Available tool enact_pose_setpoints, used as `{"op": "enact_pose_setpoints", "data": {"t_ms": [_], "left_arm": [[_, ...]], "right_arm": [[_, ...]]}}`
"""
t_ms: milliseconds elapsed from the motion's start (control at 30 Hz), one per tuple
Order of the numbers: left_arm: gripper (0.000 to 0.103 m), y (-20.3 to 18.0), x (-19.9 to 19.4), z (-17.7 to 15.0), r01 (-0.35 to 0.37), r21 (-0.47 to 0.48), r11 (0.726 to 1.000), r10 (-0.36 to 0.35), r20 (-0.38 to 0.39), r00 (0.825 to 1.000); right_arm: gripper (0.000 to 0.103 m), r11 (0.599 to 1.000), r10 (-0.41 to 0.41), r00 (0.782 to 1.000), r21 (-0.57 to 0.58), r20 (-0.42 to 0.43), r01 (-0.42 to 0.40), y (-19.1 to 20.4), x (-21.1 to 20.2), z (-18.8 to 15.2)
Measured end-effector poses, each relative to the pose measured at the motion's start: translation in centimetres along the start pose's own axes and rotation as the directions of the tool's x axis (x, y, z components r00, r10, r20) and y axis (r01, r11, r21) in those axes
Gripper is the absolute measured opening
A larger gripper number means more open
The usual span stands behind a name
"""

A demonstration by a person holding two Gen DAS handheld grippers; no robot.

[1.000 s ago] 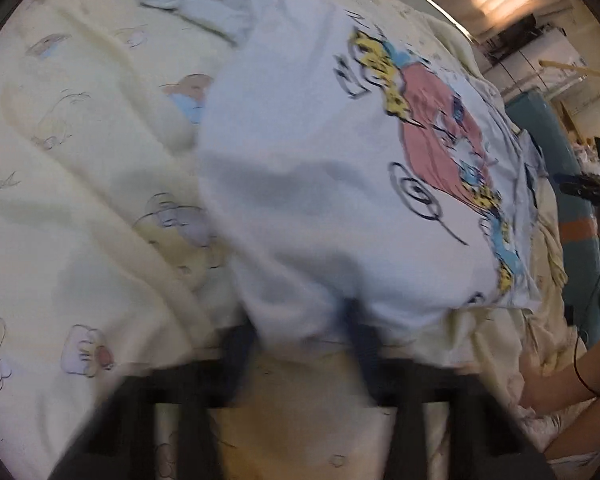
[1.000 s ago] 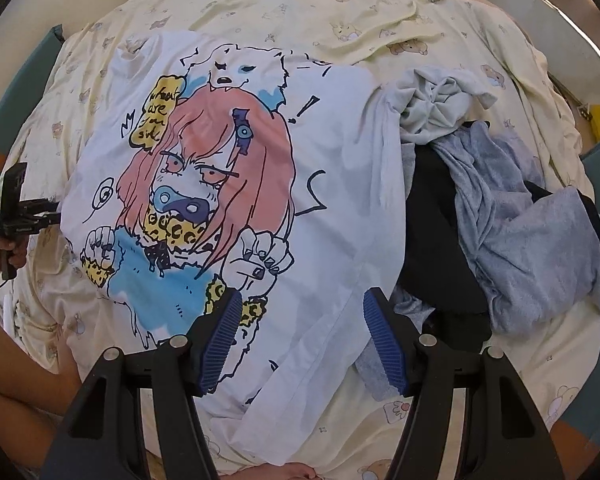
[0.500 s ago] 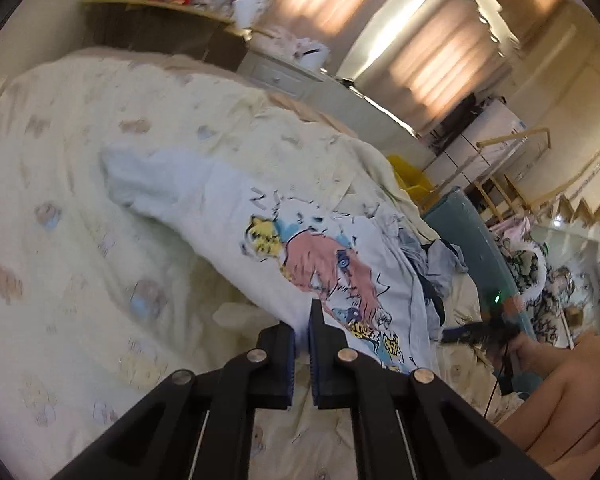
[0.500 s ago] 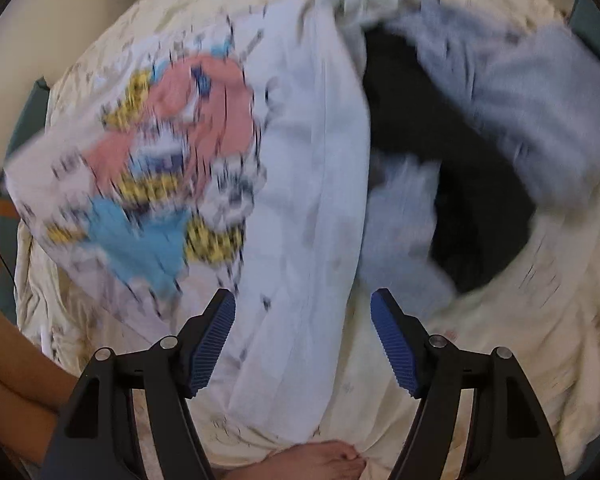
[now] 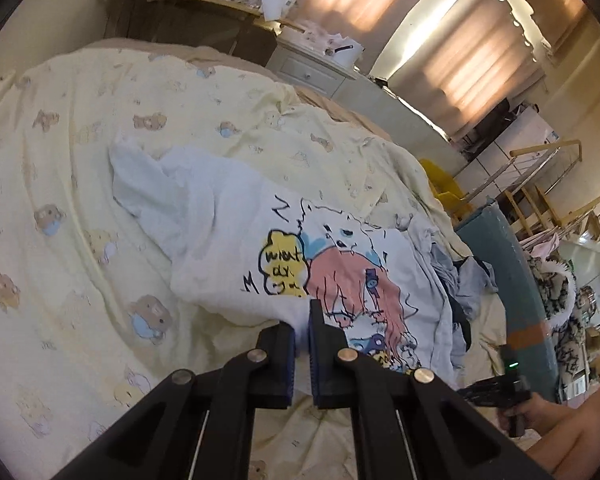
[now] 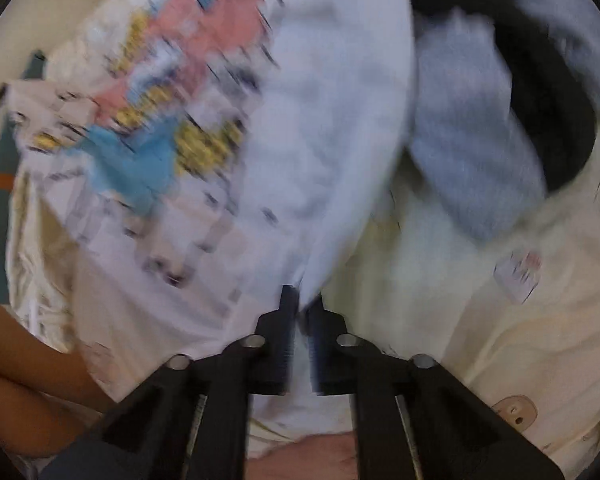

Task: Fold clothes

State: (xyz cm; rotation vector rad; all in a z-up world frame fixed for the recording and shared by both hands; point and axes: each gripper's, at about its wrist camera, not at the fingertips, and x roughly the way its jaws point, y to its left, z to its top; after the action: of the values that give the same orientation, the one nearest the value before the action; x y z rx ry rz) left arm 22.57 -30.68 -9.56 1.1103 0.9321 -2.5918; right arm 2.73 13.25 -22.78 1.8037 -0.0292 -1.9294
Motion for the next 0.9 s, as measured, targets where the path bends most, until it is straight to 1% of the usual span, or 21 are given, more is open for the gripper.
{"op": "enact_pose_setpoints", "data": {"t_ms": [67,100,167,233,300,400,467,500,567,600,667,700,733,767,800,833,867,900], "left_arm": [[0.005,0.0,0.3,1.0,-0.011,0.015,1.0,0.011,0.001,1.0],[0.005,0.0,0.8,1.9,-0.034,0.023,0.999,0.034,0.0,0.999],[0.005,0.1,2.2,3.6,-0.08,0.034,0.996,0.08,-0.001,0.997],[0.005,0.4,4.1,5.5,-0.125,0.053,0.991,0.126,-0.008,0.992],[0.005,0.8,6.7,7.6,-0.186,0.09,0.978,0.188,-0.015,0.982],[0.005,1.5,10.4,10.3,-0.279,0.109,0.954,0.284,-0.025,0.959],[0.006,1.9,12.6,11.8,-0.34,0.118,0.933,0.346,-0.033,0.938],[0.006,2.0,13.9,12.3,-0.37,0.145,0.918,0.38,-0.048,0.924],[0.006,2.3,15.7,12.5,-0.395,0.178,0.901,0.414,-0.084,0.906],[0.006,2.5,16.5,12.4,-0.408,0.195,0.892,0.432,-0.098,0.897],[0.006,2.9,18.0,12.3,-0.432,0.231,0.872,0.468,-0.126,0.875],[0.006,3.4,18.8,12.1,-0.44,0.236,0.866,0.48,-0.147,0.865],[0.007,3.8,19.2,12.0,-0.444,0.233,0.865,0.484,-0.159,0.861],[0.01,4.3,19.3,11.9,-0.432,0.221,0.874,0.471,-0.172,0.865],[0.02,4.7,19.4,11.8,-0.42,0.207,0.884,0.457,-0.186,0.87],[0.028,5.1,19.4,11.7,-0.408,0.194,0.892,0.442,-0.199,0.875],[0.043,5.4,18.9,11.6,-0.388,0.185,0.903,0.421,-0.195,0.886],[0.05,5.7,18.3,11.5,-0.367,0.177,0.913,0.398,-0.19,0.898]], "right_arm": [[0.005,0.999,0.035,0.996,0.005,0.085,-0.036,0.5,-2.6,1.6],[0.005,0.999,0.041,0.991,0.009,0.128,-0.042,0.5,-4.0,2.6],[0.005,0.999,0.035,0.982,0.015,0.185,-0.039,0.0,-6.0,4.9],[0.005,1.0,-0.013,0.975,0.025,0.223,0.008,-1.0,-7.3,8.2],[0.004,0.996,-0.067,0.966,0.078,0.248,0.049,-2.7,-7.8,12.0],[0.004,0.981,-0.174,0.951,0.125,0.254,0.146,-4.6,-7.6,16.6],[0.004,0.971,-0.224,0.943,0.137,0.247,0.195,-5.4,-7.0,19.1],[0.004,0.967,-0.246,0.939,0.129,0.241,0.22,-5.6,-6.7,20.1],[0.004,0.96,-0.279,0.932,0.103,0.229,0.262,-6.0,-6.1,21.7],[0.004,0.958,-0.285,0.932,0.102,0.224,0.268,-6.3,-5.8,22.5],[0.004,0.958,-0.279,0.938,0.129,0.205,0.257,-7.3,-4.9,23.3],[0.005,0.958,-0.273,0.943,0.146,0.19,0.248,-7.7,-4.4,23.5],[0.006,0.957,-0.265,0.949,0.164,0.171,0.238,-8.2,-3.8,23.7],[0.006,0.956,-0.257,0.954,0.182,0.152,0.229,-8.7,-3.2,23.8],[0.008,0.956,-0.248,0.959,0.196,0.137,0.219,-9.1,-2.9,23.9],[0.009,0.955,-0.237,0.963,0.209,0.126,0.208,-9.6,-2.7,23.9],[0.01,0.956,-0.225,0.966,0.221,0.129,0.193,-10.0,-2.9,23.8],[0.014,0.956,-0.207,0.967,0.242,0.149,0.167,-10.5,-3.4,23.5]]}}
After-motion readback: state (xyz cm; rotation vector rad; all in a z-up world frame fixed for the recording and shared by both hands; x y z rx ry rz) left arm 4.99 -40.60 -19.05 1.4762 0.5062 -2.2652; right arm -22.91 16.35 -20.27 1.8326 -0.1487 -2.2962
